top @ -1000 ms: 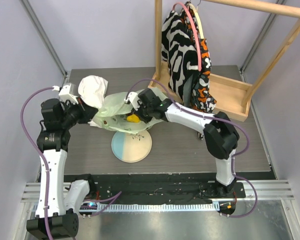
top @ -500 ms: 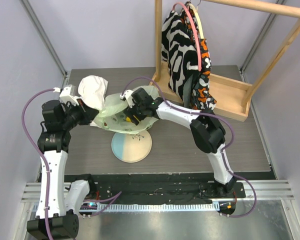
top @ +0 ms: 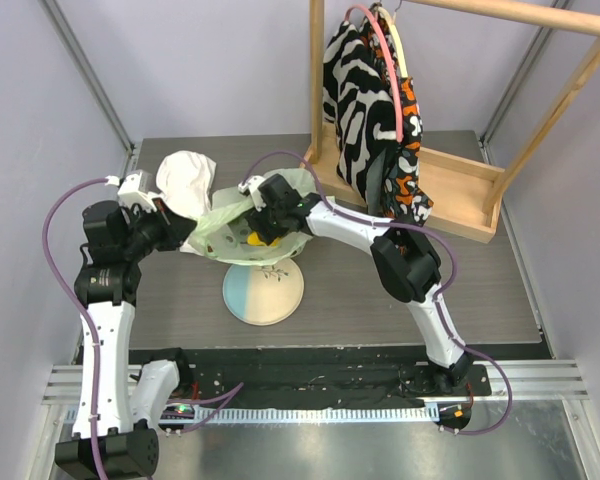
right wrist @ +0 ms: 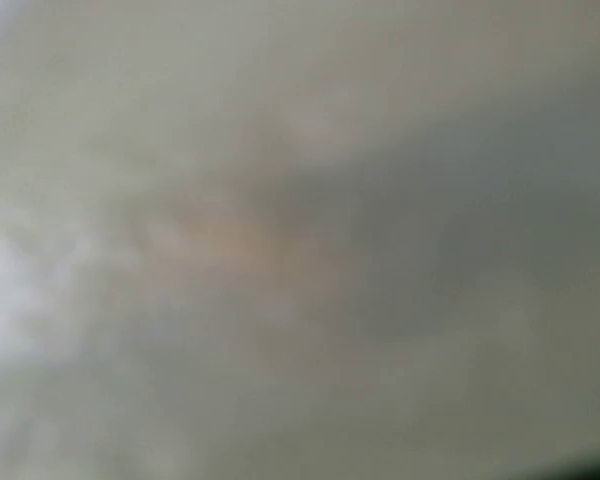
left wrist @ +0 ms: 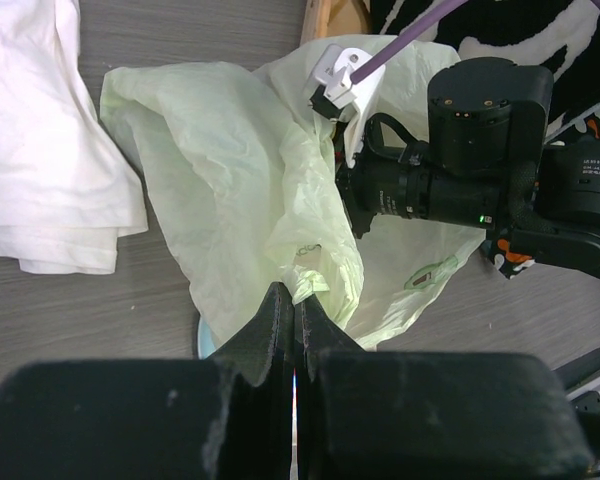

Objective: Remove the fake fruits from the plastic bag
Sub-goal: Take out the fake fruit from the plastic bag.

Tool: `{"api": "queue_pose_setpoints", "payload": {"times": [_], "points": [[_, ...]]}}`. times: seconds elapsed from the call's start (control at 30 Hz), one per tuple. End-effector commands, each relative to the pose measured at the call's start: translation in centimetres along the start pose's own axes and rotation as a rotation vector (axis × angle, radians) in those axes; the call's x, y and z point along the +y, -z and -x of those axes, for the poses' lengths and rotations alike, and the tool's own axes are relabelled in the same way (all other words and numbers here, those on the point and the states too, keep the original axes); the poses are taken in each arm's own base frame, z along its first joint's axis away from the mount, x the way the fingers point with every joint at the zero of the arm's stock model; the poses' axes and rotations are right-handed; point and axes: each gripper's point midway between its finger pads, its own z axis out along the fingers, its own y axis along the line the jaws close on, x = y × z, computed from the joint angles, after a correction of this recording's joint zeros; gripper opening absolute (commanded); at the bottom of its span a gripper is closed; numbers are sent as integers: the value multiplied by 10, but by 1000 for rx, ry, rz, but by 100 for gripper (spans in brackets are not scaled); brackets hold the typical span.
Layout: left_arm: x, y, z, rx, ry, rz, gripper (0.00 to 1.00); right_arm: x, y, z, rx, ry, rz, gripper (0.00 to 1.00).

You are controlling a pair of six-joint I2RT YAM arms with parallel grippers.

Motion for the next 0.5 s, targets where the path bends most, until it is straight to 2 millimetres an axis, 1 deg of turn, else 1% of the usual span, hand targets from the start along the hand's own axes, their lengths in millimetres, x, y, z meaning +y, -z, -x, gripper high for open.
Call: {"api": "queue_pose_setpoints", "payload": {"times": [0.0, 0.07, 0.1, 0.13, 0.17, 0.2, 0.27, 0.3, 0.4, 0.43, 0.47], "points": [[-7, 7, 13, -37, -30, -16, 0, -10, 2, 14, -28, 8, -51, 57], [-8, 7, 15, -41, -28, -19, 0, -14, 3, 9, -16, 11, -70, 63], [-8, 6, 16, -42, -29, -21, 0, -15, 3, 7, -11, 14, -78, 70], [-8, 6, 16, -45, -28, -20, 0, -16, 3, 3, -1, 19, -82, 71], [-9, 6, 18, -50, -32, -23, 0, -16, 3, 1, 2, 22, -80, 70], [-8, 6, 18, -51, -30, -22, 0, -14, 2, -3, 8, 37, -69, 56], [-8, 5, 19, -53, -31, -21, 0, -14, 5, -1, 3, 48, -59, 45], [-8, 5, 19, -53, -31, -19, 0, -14, 6, -1, 1, 62, -55, 38], [-7, 3, 20, -54, -26, -16, 0, -12, 28, 21, -52, 78, -40, 29], [-6, 2, 20, -53, -22, -16, 0, -12, 37, 30, -75, 90, -38, 28], [-6, 0, 21, -56, -19, -17, 0, -6, 58, 48, -128, 100, -3, 27]]}}
